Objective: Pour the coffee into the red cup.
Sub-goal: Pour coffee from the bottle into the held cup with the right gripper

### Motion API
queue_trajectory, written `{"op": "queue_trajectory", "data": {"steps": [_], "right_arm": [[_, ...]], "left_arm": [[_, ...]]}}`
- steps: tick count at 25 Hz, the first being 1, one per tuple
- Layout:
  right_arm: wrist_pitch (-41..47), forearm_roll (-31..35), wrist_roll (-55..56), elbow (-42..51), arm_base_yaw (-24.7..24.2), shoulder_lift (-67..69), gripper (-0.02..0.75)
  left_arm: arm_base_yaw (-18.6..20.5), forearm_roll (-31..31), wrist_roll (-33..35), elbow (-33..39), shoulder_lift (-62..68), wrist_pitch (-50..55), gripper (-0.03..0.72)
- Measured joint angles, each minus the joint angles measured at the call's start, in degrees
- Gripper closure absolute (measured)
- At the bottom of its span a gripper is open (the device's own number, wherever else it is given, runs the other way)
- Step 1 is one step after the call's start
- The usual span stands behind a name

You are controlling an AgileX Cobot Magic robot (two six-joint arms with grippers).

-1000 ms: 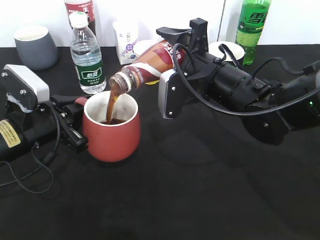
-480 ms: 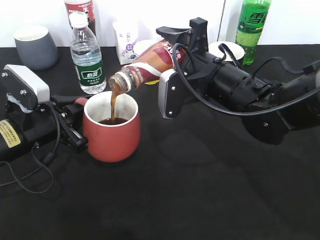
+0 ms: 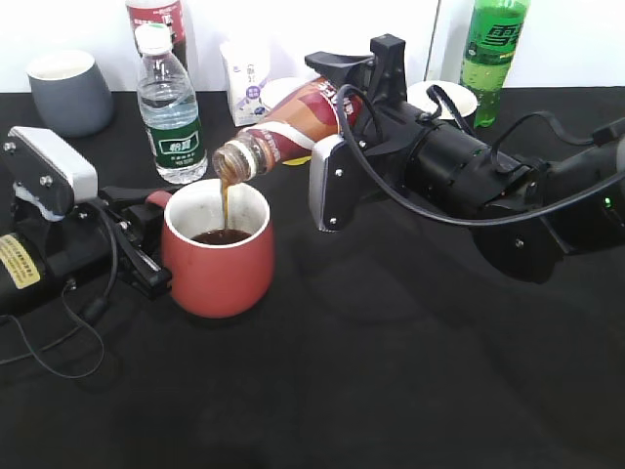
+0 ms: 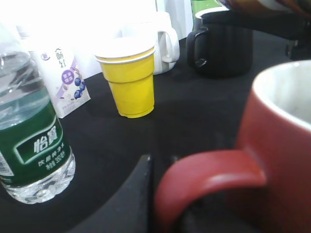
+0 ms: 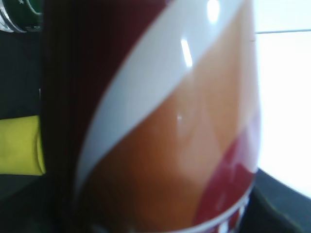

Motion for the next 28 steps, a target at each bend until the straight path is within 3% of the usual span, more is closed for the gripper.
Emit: {"op": "queue_trajectory", "data": {"steps": [22, 28], "right_arm": [[-0.23, 0.00, 0.06, 0.00, 0.00, 0.00, 0.204], [-0.28, -0.77, 6.34, 0.00, 0.00, 0.00, 0.204]], "left_arm": [[0.00, 0.01, 0.02, 0.00, 0.00, 0.21, 0.624], [0.00, 0.01, 0.02, 0.00, 0.00, 0.22, 0.624]]}}
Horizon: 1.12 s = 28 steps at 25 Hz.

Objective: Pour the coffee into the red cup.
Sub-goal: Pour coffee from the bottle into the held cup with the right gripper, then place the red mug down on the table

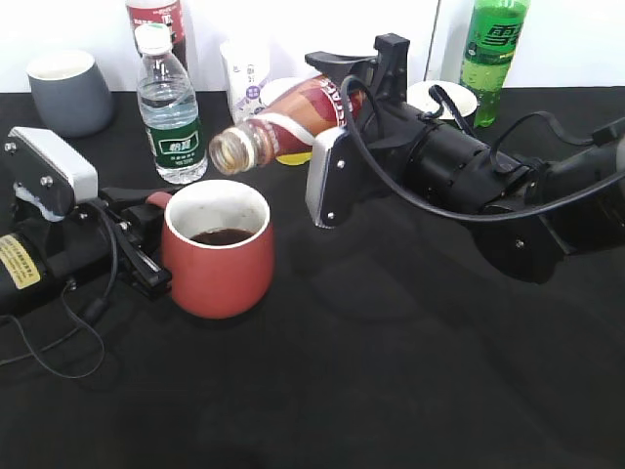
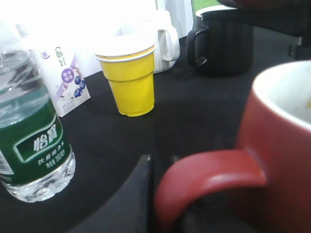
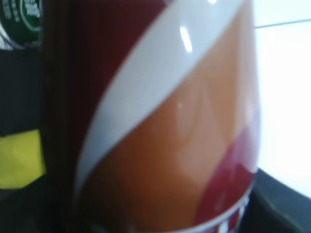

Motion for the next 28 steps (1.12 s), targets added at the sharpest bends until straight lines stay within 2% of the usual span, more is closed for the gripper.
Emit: {"op": "queue_trajectory", "data": {"steps": [9, 13, 18, 20, 24, 28], "right_arm": [[0.35, -0.51, 7.21, 0.00, 0.00, 0.00, 0.204], [0.41, -0.51, 24.94, 0.00, 0.00, 0.00, 0.204], [0.41, -0.51, 59.17, 0.00, 0.00, 0.00, 0.204], [0.41, -0.51, 65.86, 0.00, 0.00, 0.00, 0.204], [0.47, -0.51, 68.96, 0.00, 0.00, 0.00, 0.204], [0.47, -0.51, 69.14, 0.00, 0.00, 0.00, 0.204]], "left_arm": [[0.00, 0.00, 0.00, 0.00, 0.00, 0.05, 0.624], [0.00, 0.00, 0.00, 0.00, 0.00, 0.05, 0.624], [0.00, -0.05, 0.00, 0.00, 0.00, 0.05, 0.624], [0.00, -0.05, 0.00, 0.00, 0.00, 0.05, 0.624], [0.00, -3.83, 0.00, 0.00, 0.00, 0.05, 0.624], [0.32, -12.23, 0.05, 0.00, 0.00, 0.05, 0.624]]}}
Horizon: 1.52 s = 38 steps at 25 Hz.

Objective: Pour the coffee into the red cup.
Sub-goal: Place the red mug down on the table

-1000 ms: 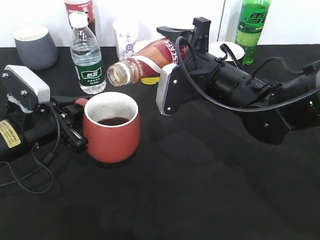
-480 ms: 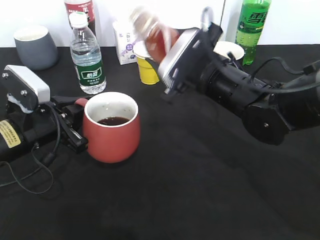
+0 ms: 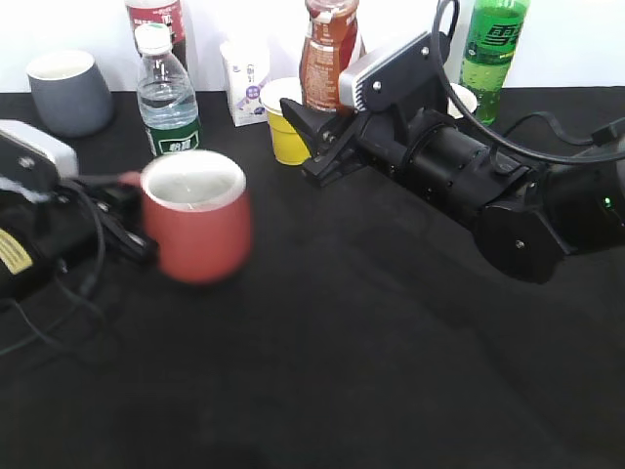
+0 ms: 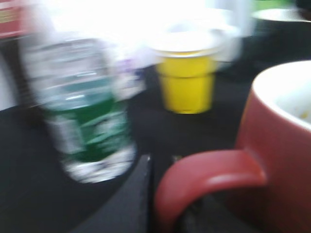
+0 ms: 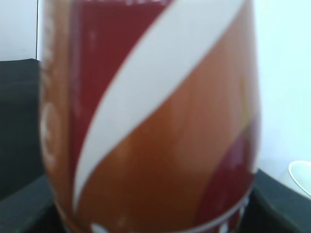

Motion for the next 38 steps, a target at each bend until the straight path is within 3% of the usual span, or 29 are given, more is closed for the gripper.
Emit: {"op": "queue_trajectory", "data": {"steps": [3, 8, 12, 23, 27, 28, 32, 38], "right_arm": [[-0.17, 0.00, 0.00, 0.00, 0.00, 0.00, 0.204], [-0.47, 0.35, 0.06, 0.00, 0.00, 0.00, 0.204], [-0.47, 0.39, 0.06, 0.00, 0.00, 0.00, 0.204], [-0.51, 1.38, 0.43, 0.00, 0.00, 0.00, 0.204], [-0.51, 3.45, 0.49, 0.00, 0.00, 0.00, 0.204], [-0.51, 3.51, 0.49, 0.00, 0.00, 0.00, 0.204], [-0.51, 3.61, 0.49, 0.00, 0.00, 0.00, 0.204], [-0.51, 4.02, 0.49, 0.00, 0.00, 0.00, 0.204]], "left_arm": [[3.73, -6.05, 0.00, 0.00, 0.00, 0.00, 0.624], [13.26, -6.66, 0.00, 0.00, 0.00, 0.05, 0.624], [18.58, -7.04, 0.00, -0.72, 0.64, 0.05, 0.624], [18.98, -8.64, -0.06, -19.52, 17.90, -0.42, 0.624], [18.98, -8.47, -0.33, -21.32, 20.30, -2.55, 0.619], [18.98, -8.34, -0.47, -21.39, 20.30, -2.66, 0.603], [18.98, -7.94, -0.76, -21.44, 20.30, -3.07, 0.408], [18.98, -7.49, -0.95, -16.48, 17.72, -3.81, 0.379]]}}
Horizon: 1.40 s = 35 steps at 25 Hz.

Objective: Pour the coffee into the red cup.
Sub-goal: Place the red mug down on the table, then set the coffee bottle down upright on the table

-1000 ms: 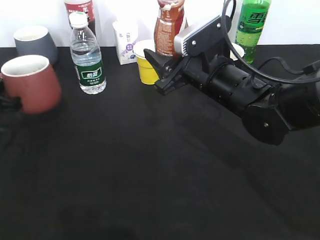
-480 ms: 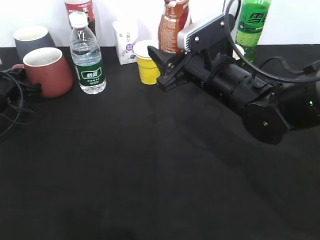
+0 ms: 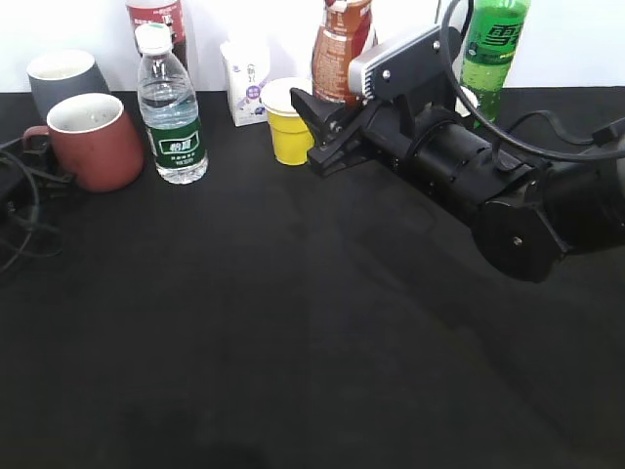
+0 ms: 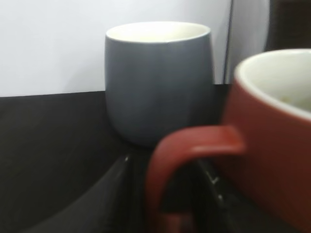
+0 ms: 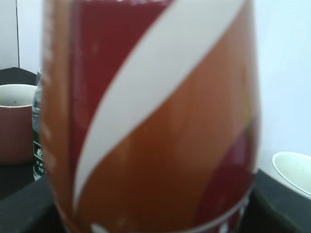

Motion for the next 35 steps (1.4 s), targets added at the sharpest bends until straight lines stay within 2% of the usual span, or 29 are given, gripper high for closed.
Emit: {"op": "queue_trajectory", "data": {"steps": [4, 9, 18, 20, 24, 30, 35], "right_arm": [[0.00, 0.65, 0.00, 0.00, 0.00, 0.00, 0.204], [0.00, 7.51, 0.05, 0.00, -1.53, 0.00, 0.204], [3.20, 7.40, 0.05, 0.00, -25.70, -2.67, 0.204], [5.15, 7.80, 0.05, 0.00, -28.45, -2.67, 0.204], [4.64, 7.68, 2.16, 0.00, -28.61, 2.00, 0.204], [-5.99, 7.56, 2.97, -0.06, -28.61, 13.37, 0.204], [-6.76, 7.33, 4.26, -2.05, -28.61, 18.07, 0.204]], "left_arm": [[0.00, 0.00, 0.00, 8.55, -5.05, 0.32, 0.379], [0.00, 0.19, 0.00, 18.73, -15.95, 0.52, 0.379], [0.00, 1.07, 0.00, 19.31, -20.01, 0.32, 0.379], [0.00, 1.08, 0.00, 19.31, -20.01, 0.32, 0.379], [0.00, 1.09, 0.00, 19.31, -20.01, 0.32, 0.379], [0.00, 1.09, 0.00, 19.31, -20.01, 0.32, 0.379], [0.00, 2.67, 0.00, 19.31, -20.01, 0.32, 0.379]]}}
